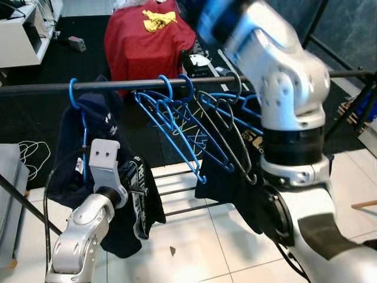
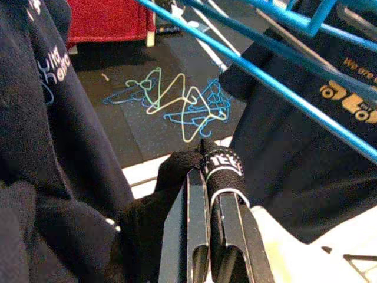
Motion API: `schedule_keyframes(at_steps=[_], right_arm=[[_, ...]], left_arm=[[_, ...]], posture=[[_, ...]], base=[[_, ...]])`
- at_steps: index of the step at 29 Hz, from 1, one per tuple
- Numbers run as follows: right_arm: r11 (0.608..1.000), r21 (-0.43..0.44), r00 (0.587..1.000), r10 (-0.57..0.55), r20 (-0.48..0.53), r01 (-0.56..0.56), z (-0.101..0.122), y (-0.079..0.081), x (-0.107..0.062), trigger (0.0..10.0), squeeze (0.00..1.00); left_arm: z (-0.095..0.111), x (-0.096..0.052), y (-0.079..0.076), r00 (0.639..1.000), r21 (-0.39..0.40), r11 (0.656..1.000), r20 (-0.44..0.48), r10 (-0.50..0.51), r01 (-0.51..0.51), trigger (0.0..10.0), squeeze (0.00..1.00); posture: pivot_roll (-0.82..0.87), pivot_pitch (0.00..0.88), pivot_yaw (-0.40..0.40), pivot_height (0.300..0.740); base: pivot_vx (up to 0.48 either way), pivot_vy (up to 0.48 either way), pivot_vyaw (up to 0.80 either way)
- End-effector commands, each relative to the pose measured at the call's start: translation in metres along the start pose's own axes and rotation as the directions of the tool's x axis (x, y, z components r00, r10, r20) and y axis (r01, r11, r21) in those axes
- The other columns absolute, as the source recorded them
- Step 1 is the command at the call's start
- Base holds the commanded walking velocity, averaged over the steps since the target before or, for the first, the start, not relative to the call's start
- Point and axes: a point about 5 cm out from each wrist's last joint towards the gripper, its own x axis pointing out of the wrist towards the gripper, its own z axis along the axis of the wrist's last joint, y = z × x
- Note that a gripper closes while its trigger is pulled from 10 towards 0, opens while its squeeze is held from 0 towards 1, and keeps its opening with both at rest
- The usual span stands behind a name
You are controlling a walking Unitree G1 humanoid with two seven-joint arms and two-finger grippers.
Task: Hang hanger
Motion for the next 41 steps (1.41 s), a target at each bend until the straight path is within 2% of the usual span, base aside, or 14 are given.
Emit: schedule_keyframes(at_steps=[1, 3, 4, 6, 12, 14, 16, 19, 20, 24, 26, 28, 34, 41], right_arm=[[0.999, -0.031, 1.0, -0.015, -0.028, 0.014, -0.02, 0.005, -0.018, 10.0, 0.0], [0.999, -0.031, 1.0, -0.015, -0.028, 0.014, -0.02, 0.005, -0.018, 10.0, 0.0], [0.999, -0.025, 0.997, -0.034, -0.062, 0.032, -0.035, 0.008, -0.027, 10.0, 0.0], [0.999, -0.027, 0.995, -0.049, -0.092, 0.047, -0.047, 0.01, -0.035, 10.0, 0.0], [0.997, -0.033, 0.991, -0.069, -0.11, 0.066, -0.056, 0.01, -0.04, 10.0, 0.0], [0.991, -0.073, 0.986, -0.124, -0.115, 0.116, -0.068, 0.006, -0.051, 10.0, 0.0], [0.981, -0.126, 0.981, -0.162, -0.111, 0.148, -0.081, 0.006, -0.058, 10.0, 0.0], [0.978, -0.142, 0.979, -0.171, -0.114, 0.154, -0.091, 0.01, -0.064, 10.0, 0.0], [0.98, -0.122, 0.977, -0.171, -0.123, 0.157, -0.098, 0.013, -0.071, 10.0, 0.0], [0.987, -0.029, 0.971, -0.161, -0.174, 0.158, -0.121, 0.022, -0.091, 10.0, 0.0], [0.987, -0.028, 0.971, -0.162, -0.174, 0.16, -0.121, 0.023, -0.093, 10.0, 0.0], [0.983, -0.005, 0.969, -0.179, -0.168, 0.181, -0.124, 0.026, -0.098, 10.0, 0.0], [0.979, 0.012, 0.965, -0.197, -0.172, 0.203, -0.131, 0.028, -0.103, 10.0, 0.0], [0.97, 0.022, 0.944, -0.231, -0.237, 0.242, -0.153, 0.028, -0.115, 10.0, 0.0]], left_arm=[[-0.004, -0.008, -0.002, 1.0, 0.005, 1.0, -0.02, 0.014, -0.013, 10.0, 0.0], [-0.004, -0.008, -0.002, 1.0, 0.005, 1.0, -0.02, 0.014, -0.013, 10.0, 0.0], [-0.006, -0.01, -0.002, 0.999, 0.008, 1.0, -0.03, 0.02, -0.02, 10.0, 0.0], [-0.008, -0.012, -0.003, 0.999, 0.013, 1.0, -0.038, 0.026, -0.026, 10.0, 0.0], [-0.007, -0.012, -0.004, 0.999, 0.021, 0.999, -0.041, 0.034, -0.033, 10.0, 0.0], [0.002, -0.006, -0.007, 0.999, 0.042, 0.999, -0.027, 0.034, -0.033, 10.0, 0.0], [0.001, -0.001, -0.008, 0.999, 0.008, 0.999, -0.001, 0.034, -0.034, 10.0, 0.0], [-0.007, -0.001, -0.005, 0.998, -0.046, 0.997, 0.017, 0.059, -0.058, 10.0, 0.0], [-0.014, -0.003, -0.004, 0.997, -0.077, 0.994, 0.006, 0.076, -0.076, 10.0, 0.0], [-0.027, -0.01, -0.019, 1.0, -0.075, 0.997, -0.026, -0.014, 0.012, 10.0, 0.0], [-0.027, -0.01, -0.02, 0.999, -0.057, 0.998, -0.029, -0.019, 0.017, 10.0, 0.0], [-0.022, -0.008, -0.013, 0.998, -0.005, 0.998, 0.015, 0.069, -0.068, 10.0, 0.0], [-0.022, -0.005, -0.012, 0.996, -0.025, 0.996, 0.02, 0.084, -0.083, 10.0, 0.0], [-0.022, 0.0, -0.014, 0.998, -0.02, 0.998, -0.001, 0.064, -0.064, 10.0, 0.0]], posture=[[0.06, 0.164, -0.047, 0.74], [0.06, 0.164, -0.047, 0.74], [0.05, 0.162, -0.044, 0.74], [0.05, 0.156, -0.035, 0.74], [0.05, 0.154, -0.033, 0.74], [0.05, 0.14, -0.037, 0.74], [0.03, 0.115, -0.042, 0.74], [0.01, 0.1, -0.042, 0.74], [0.0, 0.086, -0.037, 0.74], [0.0, 0.069, -0.046, 0.74], [0.0, 0.062, -0.05, 0.74], [-0.01, 0.057, -0.051, 0.74], [0.0, 0.046, -0.048, 0.74], [0.03, 0.031, -0.042, 0.74]], base=[[0.0, 0.0, 0.0], [0.0, 0.0, 0.0], [0.0, 0.0, 0.0], [0.0, 0.0, 0.0], [0.0, 0.0, 0.0], [0.0, 0.0, 0.0], [0.0, 0.0, 0.0], [0.0, 0.0, 0.0], [0.0, 0.0, 0.0], [0.0, 0.0, 0.0], [0.0, 0.0, 0.0], [0.0, 0.0, 0.0], [0.0, 0.0, 0.0], [0.0, 0.0, 0.0]])
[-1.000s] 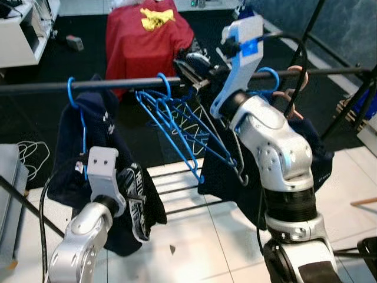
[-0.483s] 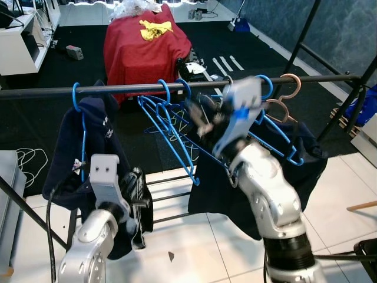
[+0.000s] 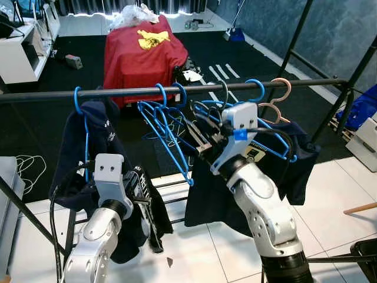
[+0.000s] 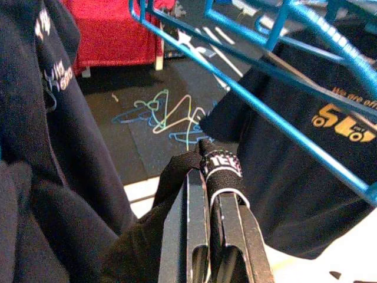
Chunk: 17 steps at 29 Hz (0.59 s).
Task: Hang hanger
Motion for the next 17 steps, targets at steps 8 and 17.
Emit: schedule_keyframes(at_steps=[8, 17], right_arm=[[1.0, 0.016, 0.999, -0.002, -0.047, 0.003, -0.018, 0.004, -0.005, 10.0, 0.0], [0.999, 0.031, 0.999, 0.008, -0.045, -0.007, -0.021, 0.005, -0.003, 10.0, 0.0]], left_arm=[[-0.003, 0.002, -0.001, 1.0, 0.004, 1.0, -0.019, 0.008, -0.008, 10.0, 0.0], [-0.002, 0.0, -0.001, 1.0, -0.006, 1.0, -0.008, 0.014, -0.015, 10.0, 0.0]], posture=[[0.05, 0.008, -0.042, 0.74], [0.07, 0.0, -0.048, 0.74]], base=[[0.0, 0.0, 0.0], [0.0, 0.0, 0.0]])
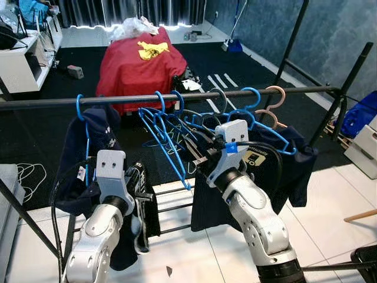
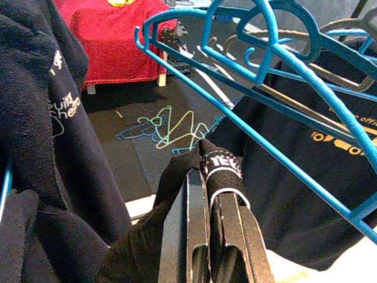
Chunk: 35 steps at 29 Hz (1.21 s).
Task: Hang hanger
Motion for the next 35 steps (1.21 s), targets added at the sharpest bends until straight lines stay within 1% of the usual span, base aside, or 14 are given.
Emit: schedule_keyframes(at_steps=[1, 5, 10, 19, 31, 35], right_arm=[[1.0, 0.011, 1.0, -0.004, -0.003, 0.004, -0.003, -0.001, 0.0, 10.0, 0.0], [1.0, 0.014, 1.0, 0.0, -0.006, 0.0, -0.004, -0.001, 0.002, 10.0, 0.0], [0.999, 0.031, 0.999, 0.009, -0.043, -0.007, -0.011, 0.0, 0.002, 10.0, 0.0], [0.999, 0.042, 0.999, 0.002, -0.047, 0.0, -0.014, 0.0, 0.001, 10.0, 0.0], [0.999, 0.036, 0.998, 0.009, -0.064, -0.006, -0.019, -0.001, 0.002, 10.0, 0.0], [0.999, 0.035, 0.998, 0.007, -0.062, -0.005, -0.019, -0.002, 0.003, 10.0, 0.0]], left_arm=[[-0.004, -0.002, 0.0, 1.0, -0.012, 1.0, -0.014, 0.008, -0.008, 10.0, 0.0], [-0.003, -0.002, 0.0, 1.0, -0.014, 1.0, -0.015, 0.005, -0.006, 10.0, 0.0], [-0.003, -0.002, -0.001, 1.0, -0.02, 1.0, -0.014, -0.008, 0.007, 10.0, 0.0], [-0.004, -0.003, -0.001, 1.0, -0.031, 0.999, -0.019, -0.008, 0.008, 10.0, 0.0], [-0.002, 0.003, -0.004, 1.0, -0.035, 0.999, -0.013, -0.023, 0.023, 10.0, 0.0], [-0.002, 0.003, -0.004, 1.0, -0.036, 0.999, -0.014, -0.026, 0.026, 10.0, 0.0]], posture=[[0.07, 0.0, -0.048, 0.74], [0.07, 0.0, -0.048, 0.74], [0.08, 0.0, -0.043, 0.74], [0.08, 0.0, -0.043, 0.74], [0.08, 0.0, -0.041, 0.74], [0.08, 0.0, -0.039, 0.74]], base=[[0.0, 0.0, 0.0], [0.0, 0.0, 0.0], [0.0, 0.0, 0.0], [0.0, 0.0, 0.0], [0.0, 0.0, 0.0], [-0.244, 0.0, 0.0]])
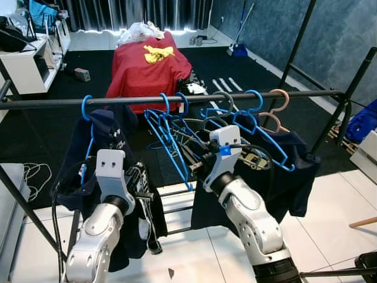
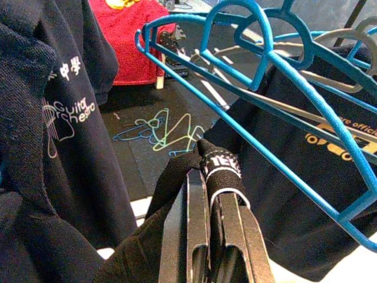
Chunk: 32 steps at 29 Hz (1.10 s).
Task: Hang hanger
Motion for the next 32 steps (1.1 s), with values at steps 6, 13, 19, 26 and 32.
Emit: schedule_keyframes(at_steps=[6, 13, 19, 26, 32], right_arm=[[1.0, -0.009, 1.0, -0.004, 0.011, 0.005, 0.0004, -0.0014, 0.0011, 10.0, 0.0], [1.0, -0.01, 1.0, -0.001, 0.01, 0.001, -0.0002, -0.001, 0.0016, 10.0, 0.0], [1.0, -0.012, 1.0, 0.002, 0.011, -0.002, -0.0009, -0.0006, 0.002, 10.0, 0.0], [1.0, -0.011, 1.0, 0.004, 0.009, -0.003, -0.0021, 0.0001, 0.0017, 10.0, 0.0], [1.0, -0.011, 1.0, 0.004, 0.005, -0.004, -0.0034, 0.0002, 0.0018, 10.0, 0.0]], left_arm=[[-0.0038, 0.0021, -0.0017, 1.0, -0.01, 1.0, -0.02, -0.013, 0.013, 10.0, 0.0], [-0.0045, 0.0022, -0.0018, 1.0, -0.009, 1.0, -0.021, -0.015, 0.015, 10.0, 0.0], [-0.0046, 0.0024, -0.0016, 1.0, -0.007, 1.0, -0.021, -0.018, 0.018, 10.0, 0.0], [-0.005, 0.0021, -0.0013, 1.0, -0.005, 1.0, -0.023, -0.02, 0.02, 10.0, 0.0], [-0.0055, 0.003, -0.0015, 0.999, 0.005, 1.0, -0.031, -0.026, 0.026, 10.0, 0.0]], posture=[[0.07, 0.0, -0.036, 0.74], [0.07, 0.0, -0.037, 0.74], [0.07, 0.0, -0.036, 0.74], [0.07, 0.0, -0.032, 0.74], [0.07, 0.0, -0.029, 0.74]], base=[[-0.289, 0.0, 0.0], [-0.305, 0.0, 0.0], [-0.307, 0.0, 0.0], [-0.304, 0.0, 0.0], [-0.24, 0.0, 0.0]])
